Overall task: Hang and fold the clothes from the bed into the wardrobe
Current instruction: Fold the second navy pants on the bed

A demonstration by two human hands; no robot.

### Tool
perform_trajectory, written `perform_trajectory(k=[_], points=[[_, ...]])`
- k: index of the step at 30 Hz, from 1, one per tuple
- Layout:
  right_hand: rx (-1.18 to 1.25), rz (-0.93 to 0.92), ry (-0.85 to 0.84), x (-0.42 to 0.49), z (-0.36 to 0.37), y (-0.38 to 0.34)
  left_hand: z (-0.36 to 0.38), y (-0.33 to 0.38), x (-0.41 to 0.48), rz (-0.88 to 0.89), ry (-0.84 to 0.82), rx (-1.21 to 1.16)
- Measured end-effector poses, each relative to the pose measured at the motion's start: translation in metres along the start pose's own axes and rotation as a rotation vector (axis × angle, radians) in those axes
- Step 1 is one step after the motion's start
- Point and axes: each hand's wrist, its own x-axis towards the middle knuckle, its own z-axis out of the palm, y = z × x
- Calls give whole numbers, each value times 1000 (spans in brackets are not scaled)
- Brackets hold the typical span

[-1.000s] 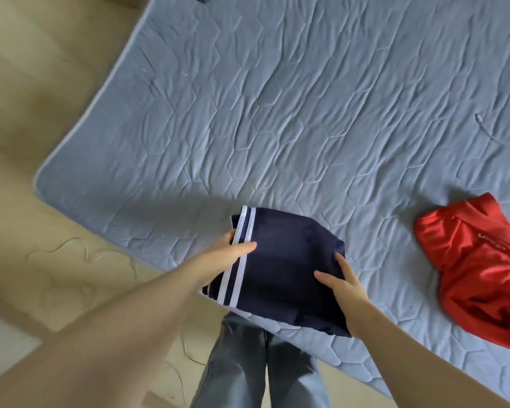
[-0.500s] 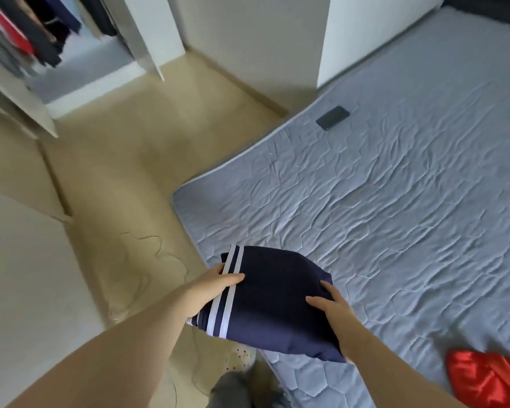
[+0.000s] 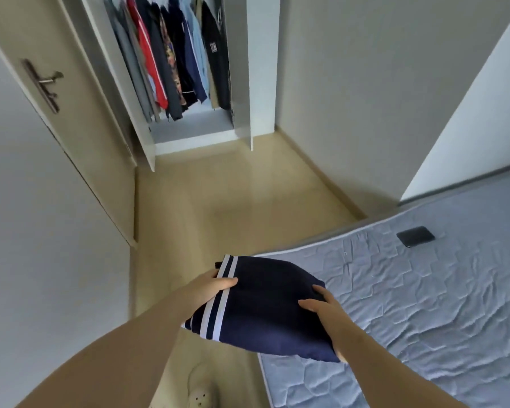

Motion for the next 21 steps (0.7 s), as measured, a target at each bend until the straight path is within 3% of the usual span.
perform_trajectory(k=[12,21], points=[[-68,-162,-18,138,178,-181,-230,78,93,109,144,-131],[-45,-175,-127,240,260,-280,-344,139,168,113,261,-152]])
